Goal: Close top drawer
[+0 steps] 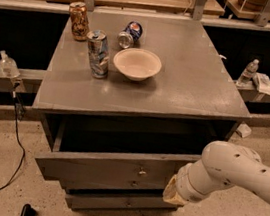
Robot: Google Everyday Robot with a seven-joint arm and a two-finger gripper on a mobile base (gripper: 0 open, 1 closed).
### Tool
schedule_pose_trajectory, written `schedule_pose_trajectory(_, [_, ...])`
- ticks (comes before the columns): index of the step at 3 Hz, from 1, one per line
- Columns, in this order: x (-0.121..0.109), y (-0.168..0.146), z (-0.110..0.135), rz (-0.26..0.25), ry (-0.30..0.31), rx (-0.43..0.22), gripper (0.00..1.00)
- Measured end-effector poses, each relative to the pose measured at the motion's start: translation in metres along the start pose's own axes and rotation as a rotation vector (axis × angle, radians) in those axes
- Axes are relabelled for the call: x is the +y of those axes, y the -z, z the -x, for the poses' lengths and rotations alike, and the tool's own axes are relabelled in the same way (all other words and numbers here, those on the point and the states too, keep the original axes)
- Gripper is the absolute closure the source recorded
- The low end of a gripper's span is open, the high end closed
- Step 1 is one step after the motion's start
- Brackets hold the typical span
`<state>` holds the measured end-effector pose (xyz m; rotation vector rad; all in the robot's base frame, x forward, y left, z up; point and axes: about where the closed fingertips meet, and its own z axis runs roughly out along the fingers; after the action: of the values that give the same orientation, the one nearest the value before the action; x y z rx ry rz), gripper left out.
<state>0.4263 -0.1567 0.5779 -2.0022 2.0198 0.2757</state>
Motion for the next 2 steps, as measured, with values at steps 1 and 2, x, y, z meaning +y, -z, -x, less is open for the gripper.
schedule_pose_trajectory(1, [-0.021,0.003,0.000,-0.085,0.025,0.017,1.00])
schedule_pose_trajectory(2, [-0.048,0.009,0.000,-0.173,0.045,0.022,1.00])
